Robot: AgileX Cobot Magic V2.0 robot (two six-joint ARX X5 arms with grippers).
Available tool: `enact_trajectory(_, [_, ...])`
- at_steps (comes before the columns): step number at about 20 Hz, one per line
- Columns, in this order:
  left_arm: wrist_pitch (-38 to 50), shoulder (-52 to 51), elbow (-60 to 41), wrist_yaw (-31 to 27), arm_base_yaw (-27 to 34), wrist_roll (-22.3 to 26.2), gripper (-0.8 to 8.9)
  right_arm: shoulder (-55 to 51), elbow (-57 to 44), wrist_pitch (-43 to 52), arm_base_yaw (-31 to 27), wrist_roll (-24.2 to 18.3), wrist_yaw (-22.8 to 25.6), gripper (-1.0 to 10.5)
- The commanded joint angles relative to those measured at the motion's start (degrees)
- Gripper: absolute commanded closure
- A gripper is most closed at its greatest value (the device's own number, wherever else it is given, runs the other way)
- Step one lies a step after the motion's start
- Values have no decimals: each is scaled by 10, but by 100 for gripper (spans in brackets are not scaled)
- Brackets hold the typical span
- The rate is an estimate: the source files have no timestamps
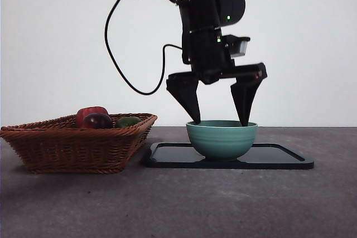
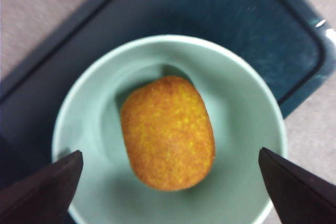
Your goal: Pick up the wifruite, put it on the bowl, pick up the plate, put it on desk
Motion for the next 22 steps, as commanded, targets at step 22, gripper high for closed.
enact_trajectory(22, [16,59,20,2,-11,-17,240,1,6,4,4,4,16,381])
